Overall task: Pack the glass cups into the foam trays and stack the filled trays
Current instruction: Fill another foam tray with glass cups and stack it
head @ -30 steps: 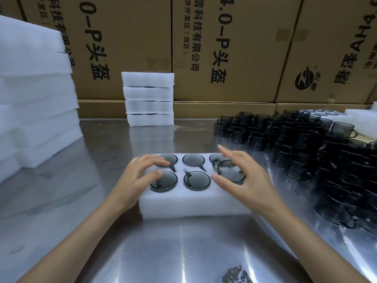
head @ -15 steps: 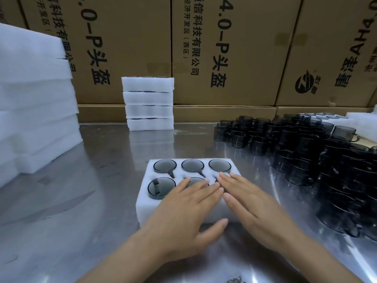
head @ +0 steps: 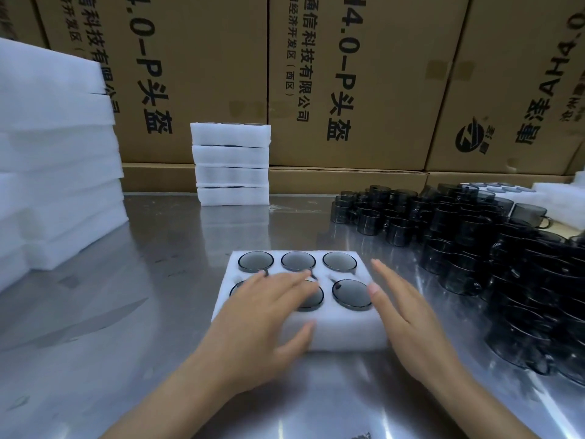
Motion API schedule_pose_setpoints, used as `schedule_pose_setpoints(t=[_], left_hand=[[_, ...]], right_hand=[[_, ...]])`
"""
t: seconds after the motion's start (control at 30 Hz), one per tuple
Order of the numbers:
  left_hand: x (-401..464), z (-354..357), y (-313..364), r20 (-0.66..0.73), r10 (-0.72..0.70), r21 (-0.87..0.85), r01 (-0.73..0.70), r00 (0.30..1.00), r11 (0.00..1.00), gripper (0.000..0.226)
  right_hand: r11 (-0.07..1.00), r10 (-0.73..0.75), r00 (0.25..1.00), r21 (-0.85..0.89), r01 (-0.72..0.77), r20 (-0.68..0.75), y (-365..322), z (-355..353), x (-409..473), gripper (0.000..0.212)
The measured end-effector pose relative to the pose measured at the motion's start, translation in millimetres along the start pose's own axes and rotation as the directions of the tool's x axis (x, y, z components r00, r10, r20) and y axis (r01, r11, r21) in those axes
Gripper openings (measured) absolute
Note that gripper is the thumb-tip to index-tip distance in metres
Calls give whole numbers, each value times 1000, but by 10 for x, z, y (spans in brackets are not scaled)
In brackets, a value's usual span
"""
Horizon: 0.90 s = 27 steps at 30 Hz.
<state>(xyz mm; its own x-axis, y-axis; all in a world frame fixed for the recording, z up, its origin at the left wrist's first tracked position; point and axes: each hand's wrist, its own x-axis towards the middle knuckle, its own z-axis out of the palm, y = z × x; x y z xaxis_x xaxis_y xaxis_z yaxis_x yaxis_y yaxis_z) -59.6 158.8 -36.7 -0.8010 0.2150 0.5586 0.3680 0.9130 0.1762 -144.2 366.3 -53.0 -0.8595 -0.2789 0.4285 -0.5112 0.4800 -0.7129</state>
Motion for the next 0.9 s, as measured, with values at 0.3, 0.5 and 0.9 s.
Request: schedule_pose_setpoints(t=[0.3,0.5,0.9], left_hand=[[-93,-133,-380,258,-644,-574,651,720,497,11],[-50,-96,-474,297,-615,-805,538,730,250,29],[543,-233,-1086,33,-614,-980,146,789,134,41]], right_hand=[[950,153,974,248,-191,166,-37,33,24,40],[902,50,964,402,-156,262,-156,13,69,25],[492,230,840,686,-536,492,-233,416,1121,51]])
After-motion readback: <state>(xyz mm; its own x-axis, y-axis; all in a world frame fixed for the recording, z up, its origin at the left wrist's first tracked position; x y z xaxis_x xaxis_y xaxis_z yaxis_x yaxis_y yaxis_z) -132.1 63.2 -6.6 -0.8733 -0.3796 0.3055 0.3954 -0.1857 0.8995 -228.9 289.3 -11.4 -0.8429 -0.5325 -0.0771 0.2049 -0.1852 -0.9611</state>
